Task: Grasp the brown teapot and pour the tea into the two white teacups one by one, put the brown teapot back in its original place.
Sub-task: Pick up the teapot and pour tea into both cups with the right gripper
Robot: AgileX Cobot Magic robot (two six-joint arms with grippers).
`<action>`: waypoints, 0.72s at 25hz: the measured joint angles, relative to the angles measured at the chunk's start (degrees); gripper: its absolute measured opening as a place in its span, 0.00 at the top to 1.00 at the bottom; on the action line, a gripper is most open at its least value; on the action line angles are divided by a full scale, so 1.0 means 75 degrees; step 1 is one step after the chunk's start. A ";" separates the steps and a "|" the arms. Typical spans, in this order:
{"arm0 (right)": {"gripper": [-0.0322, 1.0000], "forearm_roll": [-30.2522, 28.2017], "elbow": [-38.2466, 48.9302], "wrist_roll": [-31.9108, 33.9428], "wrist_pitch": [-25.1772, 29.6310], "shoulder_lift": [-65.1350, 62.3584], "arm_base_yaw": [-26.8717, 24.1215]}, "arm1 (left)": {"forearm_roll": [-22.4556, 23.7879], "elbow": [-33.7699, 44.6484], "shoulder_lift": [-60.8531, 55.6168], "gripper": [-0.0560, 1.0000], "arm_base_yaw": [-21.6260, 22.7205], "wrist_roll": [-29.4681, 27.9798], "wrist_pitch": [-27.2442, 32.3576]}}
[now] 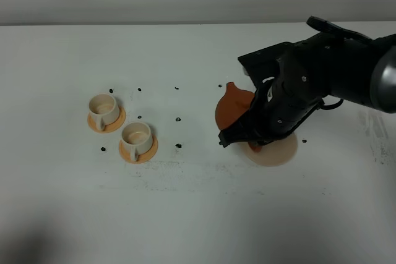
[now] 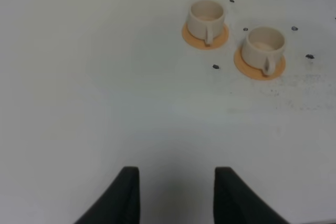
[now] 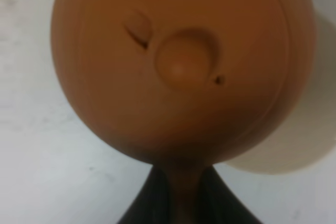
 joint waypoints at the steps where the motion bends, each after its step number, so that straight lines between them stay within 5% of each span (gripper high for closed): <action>1: 0.85 -0.0057 0.0000 0.0000 -0.0038 0.0000 0.0134 | 0.0000 0.0000 0.0000 0.60 0.0000 0.0000 0.0000; 18: 0.85 -0.1676 -0.0755 -0.0022 -0.0149 0.0223 0.1218 | 0.0000 0.0000 0.0000 0.60 0.0000 0.0000 0.0000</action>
